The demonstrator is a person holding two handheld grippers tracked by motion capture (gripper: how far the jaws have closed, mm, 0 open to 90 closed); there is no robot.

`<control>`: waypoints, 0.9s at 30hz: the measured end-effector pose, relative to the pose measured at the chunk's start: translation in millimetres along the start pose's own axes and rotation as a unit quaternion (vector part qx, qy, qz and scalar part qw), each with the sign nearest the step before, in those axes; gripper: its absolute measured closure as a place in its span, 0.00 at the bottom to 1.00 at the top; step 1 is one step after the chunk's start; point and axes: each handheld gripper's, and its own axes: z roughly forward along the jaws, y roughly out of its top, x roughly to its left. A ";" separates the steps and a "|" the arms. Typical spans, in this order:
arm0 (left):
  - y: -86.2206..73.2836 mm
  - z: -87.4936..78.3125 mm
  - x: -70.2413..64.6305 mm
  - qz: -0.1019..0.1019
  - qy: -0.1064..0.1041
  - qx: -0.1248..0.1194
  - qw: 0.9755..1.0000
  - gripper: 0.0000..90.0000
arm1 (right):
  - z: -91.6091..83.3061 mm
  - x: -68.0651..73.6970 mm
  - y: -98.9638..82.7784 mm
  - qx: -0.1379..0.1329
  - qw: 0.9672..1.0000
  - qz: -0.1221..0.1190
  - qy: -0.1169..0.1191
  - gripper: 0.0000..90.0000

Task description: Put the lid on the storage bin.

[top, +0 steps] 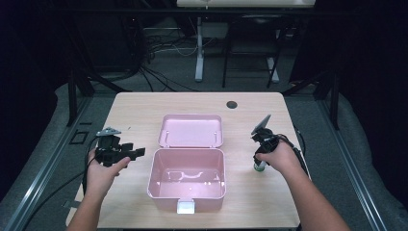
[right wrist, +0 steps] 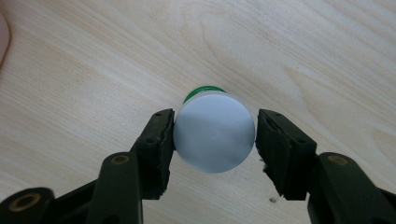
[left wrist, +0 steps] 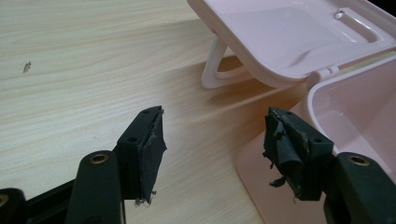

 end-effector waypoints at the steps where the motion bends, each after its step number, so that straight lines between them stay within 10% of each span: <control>1: -0.1 0.2 0.2 0.000 0.000 -0.001 1.000 0.42 | 0.1 0.2 0.0 0.001 1.000 0.003 0.001 0.54; 27: -0.8 1.6 1.7 -0.002 0.001 0.003 1.000 0.42 | 5.0 -4.3 -4.2 -0.015 1.000 0.022 0.013 0.56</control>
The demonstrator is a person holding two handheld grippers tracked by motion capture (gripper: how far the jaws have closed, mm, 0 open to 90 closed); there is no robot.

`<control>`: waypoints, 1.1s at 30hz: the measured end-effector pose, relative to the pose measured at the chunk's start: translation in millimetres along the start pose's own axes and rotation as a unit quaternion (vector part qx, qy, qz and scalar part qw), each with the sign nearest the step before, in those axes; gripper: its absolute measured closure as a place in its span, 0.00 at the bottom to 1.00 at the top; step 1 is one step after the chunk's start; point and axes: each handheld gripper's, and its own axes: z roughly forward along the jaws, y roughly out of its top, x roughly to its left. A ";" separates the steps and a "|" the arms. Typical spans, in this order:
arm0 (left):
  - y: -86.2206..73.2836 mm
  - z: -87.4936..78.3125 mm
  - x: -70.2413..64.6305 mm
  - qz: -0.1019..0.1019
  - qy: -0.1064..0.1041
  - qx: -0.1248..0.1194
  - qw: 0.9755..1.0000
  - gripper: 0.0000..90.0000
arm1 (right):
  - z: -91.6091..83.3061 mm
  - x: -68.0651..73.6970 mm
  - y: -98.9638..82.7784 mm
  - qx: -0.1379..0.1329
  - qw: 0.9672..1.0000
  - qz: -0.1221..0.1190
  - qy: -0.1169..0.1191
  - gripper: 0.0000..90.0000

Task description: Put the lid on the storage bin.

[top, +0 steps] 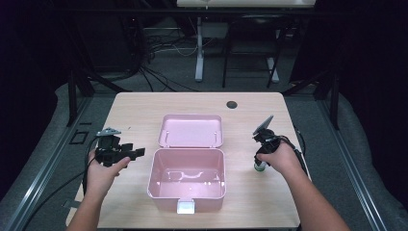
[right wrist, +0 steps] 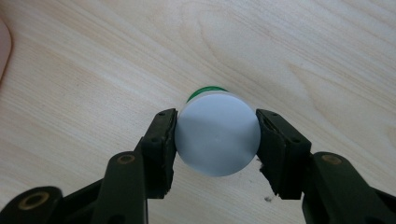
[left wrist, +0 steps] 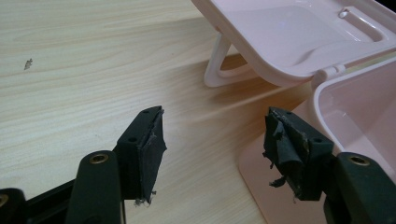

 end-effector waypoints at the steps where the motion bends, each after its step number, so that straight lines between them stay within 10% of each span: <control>1: 0.0 0.0 0.0 0.000 0.000 0.000 1.000 0.42 | 0.0 0.0 0.0 0.000 1.000 0.000 0.000 0.56; 33: -0.2 0.2 -0.4 -0.001 0.000 -0.001 1.000 0.42 | -42.1 20.7 5.3 0.009 0.998 -0.054 -0.026 0.56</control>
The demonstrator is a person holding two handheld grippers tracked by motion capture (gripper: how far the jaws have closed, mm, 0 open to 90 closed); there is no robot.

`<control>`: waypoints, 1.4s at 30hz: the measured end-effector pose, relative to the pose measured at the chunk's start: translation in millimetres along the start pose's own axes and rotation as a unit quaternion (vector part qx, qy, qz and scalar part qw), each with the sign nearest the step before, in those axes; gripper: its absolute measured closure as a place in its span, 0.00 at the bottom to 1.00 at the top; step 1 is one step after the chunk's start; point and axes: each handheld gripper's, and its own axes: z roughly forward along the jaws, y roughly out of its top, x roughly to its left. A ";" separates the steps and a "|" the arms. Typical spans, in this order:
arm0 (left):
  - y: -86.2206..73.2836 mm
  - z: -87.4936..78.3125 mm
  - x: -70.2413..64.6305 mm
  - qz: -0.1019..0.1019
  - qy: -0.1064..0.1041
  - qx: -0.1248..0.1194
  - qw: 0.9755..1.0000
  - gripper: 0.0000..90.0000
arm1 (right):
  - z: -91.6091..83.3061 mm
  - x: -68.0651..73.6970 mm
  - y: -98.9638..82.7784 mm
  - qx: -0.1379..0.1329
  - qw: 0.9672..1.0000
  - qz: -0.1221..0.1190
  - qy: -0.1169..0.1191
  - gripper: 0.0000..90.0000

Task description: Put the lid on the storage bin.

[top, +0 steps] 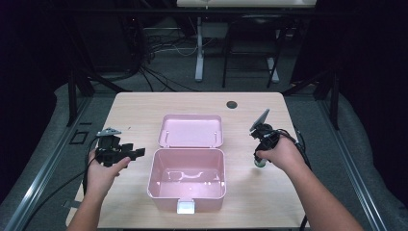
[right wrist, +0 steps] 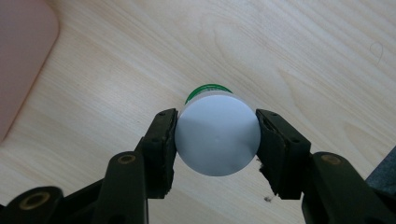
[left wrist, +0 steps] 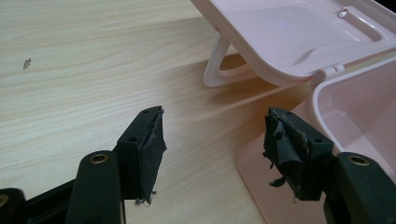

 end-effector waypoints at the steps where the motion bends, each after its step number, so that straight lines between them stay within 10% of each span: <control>1: 0.0 -0.1 0.0 0.000 0.000 0.000 1.000 0.42 | -1.4 1.0 0.3 -0.006 1.000 -0.004 0.001 0.56; 24: -0.4 0.1 -0.1 -0.001 -0.001 0.001 1.000 0.42 | -40.6 39.8 15.2 -0.007 0.998 -0.066 0.016 0.56; 42: -0.6 0.7 -0.3 0.000 -0.003 0.002 1.000 0.42 | -76.4 86.0 26.5 -0.008 0.989 -0.142 0.030 0.56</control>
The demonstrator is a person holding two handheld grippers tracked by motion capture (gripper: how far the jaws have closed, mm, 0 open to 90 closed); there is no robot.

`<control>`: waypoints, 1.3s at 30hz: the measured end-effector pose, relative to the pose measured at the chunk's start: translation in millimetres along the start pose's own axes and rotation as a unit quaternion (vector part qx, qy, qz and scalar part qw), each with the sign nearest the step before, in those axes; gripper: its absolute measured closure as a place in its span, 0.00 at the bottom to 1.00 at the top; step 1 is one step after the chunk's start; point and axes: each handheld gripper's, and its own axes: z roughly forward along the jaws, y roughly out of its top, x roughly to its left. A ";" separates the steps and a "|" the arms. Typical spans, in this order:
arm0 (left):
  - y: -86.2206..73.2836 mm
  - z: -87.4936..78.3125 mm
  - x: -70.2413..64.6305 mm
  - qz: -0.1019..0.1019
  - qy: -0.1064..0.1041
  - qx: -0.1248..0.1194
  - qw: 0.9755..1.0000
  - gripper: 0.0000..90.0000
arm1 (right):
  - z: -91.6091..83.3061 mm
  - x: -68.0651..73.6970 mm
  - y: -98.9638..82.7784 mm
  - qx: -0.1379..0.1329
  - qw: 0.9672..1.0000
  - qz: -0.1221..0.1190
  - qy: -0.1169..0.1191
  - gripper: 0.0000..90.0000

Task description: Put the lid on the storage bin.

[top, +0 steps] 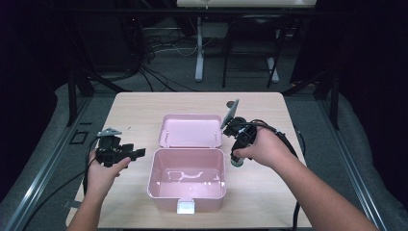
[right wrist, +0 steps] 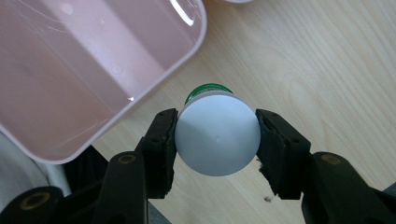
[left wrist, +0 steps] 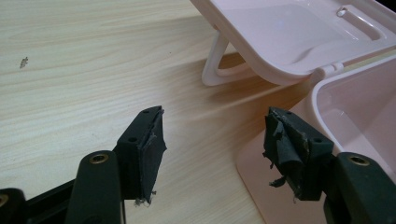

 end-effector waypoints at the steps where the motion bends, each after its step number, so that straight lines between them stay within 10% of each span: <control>1: 0.0 0.0 0.0 0.000 0.000 0.000 1.000 0.42 | -1.1 2.5 1.0 0.001 1.000 0.000 0.003 0.56; 39: -0.3 1.3 0.0 0.001 0.000 0.001 1.000 0.42 | -8.4 52.9 33.2 0.002 0.997 -0.080 0.018 0.56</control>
